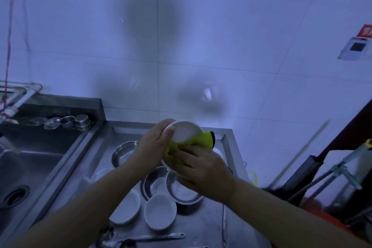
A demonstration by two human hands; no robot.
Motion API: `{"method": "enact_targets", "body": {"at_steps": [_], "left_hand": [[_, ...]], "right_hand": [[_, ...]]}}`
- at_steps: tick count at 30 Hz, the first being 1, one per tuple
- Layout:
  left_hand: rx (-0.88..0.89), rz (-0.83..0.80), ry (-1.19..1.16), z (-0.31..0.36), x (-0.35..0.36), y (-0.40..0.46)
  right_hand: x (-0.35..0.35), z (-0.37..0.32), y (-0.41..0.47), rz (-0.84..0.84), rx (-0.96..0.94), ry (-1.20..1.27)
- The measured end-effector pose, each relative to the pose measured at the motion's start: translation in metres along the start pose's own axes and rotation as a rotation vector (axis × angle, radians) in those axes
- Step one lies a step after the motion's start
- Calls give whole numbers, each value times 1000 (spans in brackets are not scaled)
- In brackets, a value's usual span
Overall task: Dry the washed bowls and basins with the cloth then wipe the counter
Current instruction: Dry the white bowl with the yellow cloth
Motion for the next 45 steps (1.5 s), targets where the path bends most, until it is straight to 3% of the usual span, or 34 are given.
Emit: {"method": "enact_targets", "body": {"at_steps": [3, 6, 10, 13, 15, 18, 22, 25, 28, 30, 33, 35, 38, 41, 45], "left_hand": [[59, -232, 102, 9, 5, 10], [127, -333, 290, 16, 6, 25], [170, -68, 355, 18, -4, 39], [67, 125, 154, 6, -13, 37], [72, 159, 69, 6, -18, 36], [131, 51, 124, 10, -19, 37], [196, -230, 304, 18, -13, 44], [213, -342, 308, 23, -13, 53], [54, -192, 64, 10, -25, 58], [-75, -70, -169, -8, -25, 44], [-73, 77, -410, -17, -18, 19], [-23, 142, -423, -18, -22, 13], [12, 140, -323, -17, -31, 13], [8, 53, -181, -12, -37, 20], [-106, -363, 56, -12, -33, 28]], "right_hand": [[-4, 7, -2, -41, -238, -62], [1, 15, 2, -77, -250, -122], [5, 11, 18, 96, 86, -159], [9, 5, 32, 249, 343, -72], [11, 3, 36, 283, 389, -14], [5, 4, 32, 221, 184, -78], [1, 15, 21, 152, -196, -193], [6, 21, 23, 168, -226, -225], [8, 17, 31, 239, -125, -224], [6, 15, 38, 309, 38, -205], [8, 11, 45, 404, 250, -133], [10, 5, 47, 416, 273, -103], [14, 3, 44, 368, 169, -80], [17, 8, 36, 282, -61, -99], [28, 9, 25, 148, -362, -100]]}}
Point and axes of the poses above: each hand's wrist, its own y-axis towards the middle knuckle, its own x-axis out of the palm, z = x × y, the point moved 8 cm from there along y, towards the middle knuckle, and after that the axes turned 6 degrees about z, right-handed, at the moved point
